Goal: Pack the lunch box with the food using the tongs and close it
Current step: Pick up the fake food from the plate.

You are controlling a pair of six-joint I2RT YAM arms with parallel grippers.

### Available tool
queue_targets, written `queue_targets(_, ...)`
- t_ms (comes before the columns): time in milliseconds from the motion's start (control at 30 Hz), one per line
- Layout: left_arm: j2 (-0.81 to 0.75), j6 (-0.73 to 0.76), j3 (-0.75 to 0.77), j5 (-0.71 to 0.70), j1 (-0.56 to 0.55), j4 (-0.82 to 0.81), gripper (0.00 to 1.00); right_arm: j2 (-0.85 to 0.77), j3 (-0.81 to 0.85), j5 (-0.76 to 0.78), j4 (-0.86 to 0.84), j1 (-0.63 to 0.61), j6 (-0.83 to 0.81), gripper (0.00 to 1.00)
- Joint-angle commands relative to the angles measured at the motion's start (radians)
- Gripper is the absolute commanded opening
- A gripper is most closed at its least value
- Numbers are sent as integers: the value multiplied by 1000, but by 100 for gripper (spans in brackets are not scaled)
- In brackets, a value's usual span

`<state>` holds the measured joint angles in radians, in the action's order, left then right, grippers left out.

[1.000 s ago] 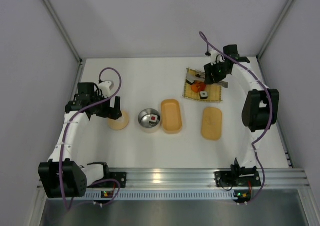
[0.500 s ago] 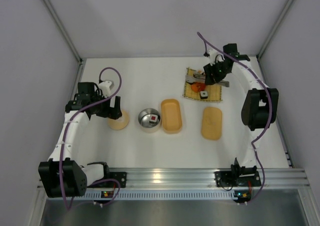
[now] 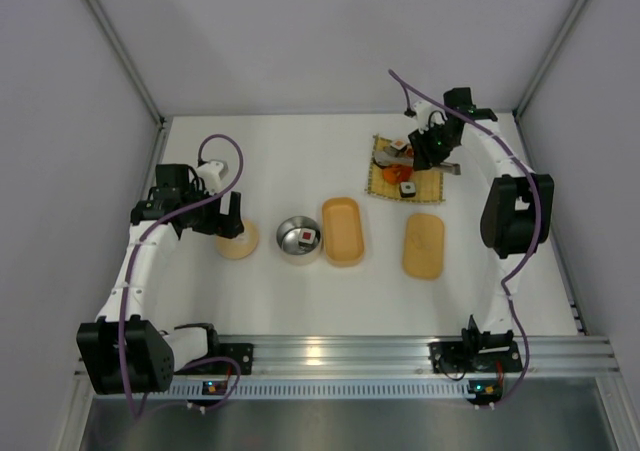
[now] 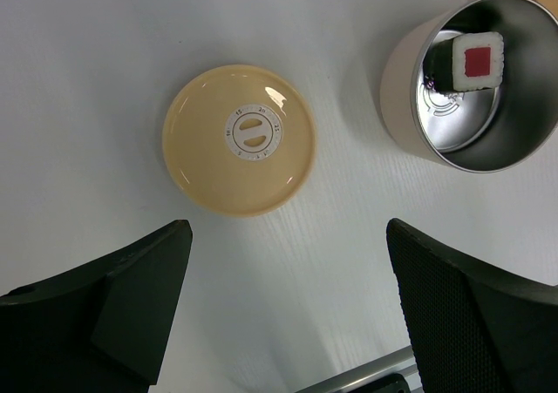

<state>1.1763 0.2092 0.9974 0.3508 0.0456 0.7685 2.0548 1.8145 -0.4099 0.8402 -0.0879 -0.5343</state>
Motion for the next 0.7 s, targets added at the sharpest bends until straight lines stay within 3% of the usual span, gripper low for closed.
queue_targets(0, 2, 9, 12, 8, 5, -14, 98, -33, 49, -23, 2, -10, -6, 27)
queue_targets(500, -21, -4, 38, 13, 7, 5, 98, -261, 89, -154, 140, -58, 72, 15)
queue_targets(667, -32, -7, 38, 19, 8, 11, 98, -415, -56, -175, 163, -157, 83, 15)
